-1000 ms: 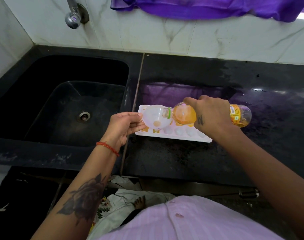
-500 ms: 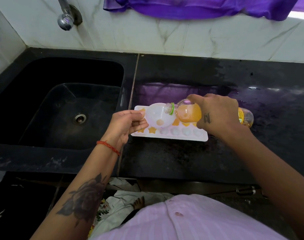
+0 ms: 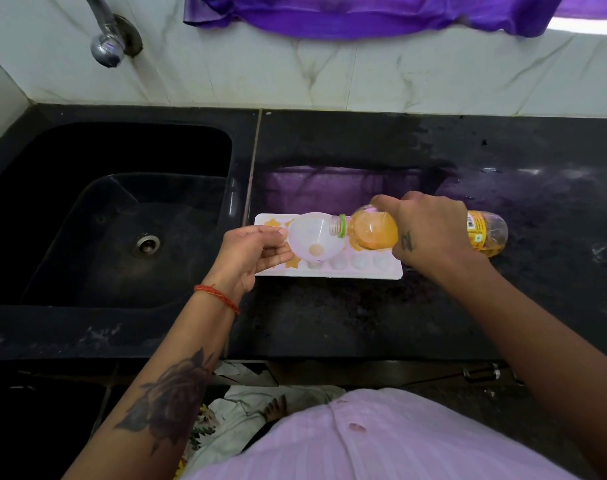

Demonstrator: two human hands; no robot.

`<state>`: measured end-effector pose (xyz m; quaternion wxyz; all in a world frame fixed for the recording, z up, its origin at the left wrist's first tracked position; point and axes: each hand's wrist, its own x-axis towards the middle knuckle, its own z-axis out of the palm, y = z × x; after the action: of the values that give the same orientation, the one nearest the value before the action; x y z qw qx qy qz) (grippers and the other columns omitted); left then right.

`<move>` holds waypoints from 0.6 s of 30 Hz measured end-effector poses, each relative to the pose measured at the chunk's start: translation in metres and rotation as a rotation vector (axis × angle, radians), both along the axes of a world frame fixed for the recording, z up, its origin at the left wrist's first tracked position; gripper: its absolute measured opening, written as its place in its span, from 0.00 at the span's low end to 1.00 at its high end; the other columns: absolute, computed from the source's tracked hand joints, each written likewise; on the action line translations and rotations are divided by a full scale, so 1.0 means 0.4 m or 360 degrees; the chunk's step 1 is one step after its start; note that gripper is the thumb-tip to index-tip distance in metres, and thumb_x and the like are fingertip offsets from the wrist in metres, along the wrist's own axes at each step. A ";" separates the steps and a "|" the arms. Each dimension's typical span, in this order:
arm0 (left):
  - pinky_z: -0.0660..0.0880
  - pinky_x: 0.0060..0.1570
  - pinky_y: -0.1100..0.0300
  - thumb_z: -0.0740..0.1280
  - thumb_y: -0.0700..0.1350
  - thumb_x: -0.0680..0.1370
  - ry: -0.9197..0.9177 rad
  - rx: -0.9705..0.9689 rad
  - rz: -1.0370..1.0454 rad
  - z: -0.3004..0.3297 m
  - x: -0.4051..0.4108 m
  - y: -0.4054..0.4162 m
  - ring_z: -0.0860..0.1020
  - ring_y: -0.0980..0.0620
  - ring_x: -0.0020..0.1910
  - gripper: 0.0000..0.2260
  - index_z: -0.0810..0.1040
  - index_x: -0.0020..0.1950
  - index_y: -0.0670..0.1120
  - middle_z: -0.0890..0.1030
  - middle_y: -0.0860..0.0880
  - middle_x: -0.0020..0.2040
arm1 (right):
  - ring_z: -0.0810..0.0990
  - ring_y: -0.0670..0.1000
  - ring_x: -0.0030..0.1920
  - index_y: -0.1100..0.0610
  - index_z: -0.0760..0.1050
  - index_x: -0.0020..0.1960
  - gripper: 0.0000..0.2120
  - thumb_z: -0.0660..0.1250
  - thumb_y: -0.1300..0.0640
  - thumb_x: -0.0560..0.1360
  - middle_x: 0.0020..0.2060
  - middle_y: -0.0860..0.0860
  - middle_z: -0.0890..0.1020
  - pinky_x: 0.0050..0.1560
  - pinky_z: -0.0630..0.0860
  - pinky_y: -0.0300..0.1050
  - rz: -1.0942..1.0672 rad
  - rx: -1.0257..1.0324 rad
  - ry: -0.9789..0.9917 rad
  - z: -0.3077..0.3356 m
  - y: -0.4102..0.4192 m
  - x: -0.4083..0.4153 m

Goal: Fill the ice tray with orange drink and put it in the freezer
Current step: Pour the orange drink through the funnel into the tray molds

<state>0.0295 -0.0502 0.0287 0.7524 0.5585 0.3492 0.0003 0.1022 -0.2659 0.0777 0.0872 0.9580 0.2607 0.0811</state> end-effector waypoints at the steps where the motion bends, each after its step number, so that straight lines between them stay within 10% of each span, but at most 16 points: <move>1: 0.80 0.30 0.62 0.70 0.32 0.72 0.0002 0.0002 -0.0003 0.000 0.000 -0.001 0.83 0.51 0.29 0.02 0.79 0.40 0.38 0.82 0.45 0.27 | 0.79 0.58 0.47 0.44 0.67 0.66 0.26 0.69 0.56 0.71 0.50 0.52 0.79 0.37 0.63 0.44 0.0003 -0.0002 0.0001 0.000 0.000 0.000; 18: 0.79 0.29 0.63 0.69 0.32 0.73 -0.0022 -0.0023 -0.0003 0.003 0.005 -0.005 0.82 0.51 0.28 0.02 0.79 0.40 0.37 0.82 0.45 0.28 | 0.79 0.58 0.46 0.45 0.68 0.65 0.25 0.68 0.59 0.71 0.49 0.52 0.79 0.37 0.64 0.43 -0.0010 -0.0008 -0.0008 -0.002 -0.003 0.008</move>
<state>0.0313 -0.0523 0.0300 0.7588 0.5534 0.3436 0.0009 0.1055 -0.2670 0.0770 0.0907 0.9584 0.2576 0.0825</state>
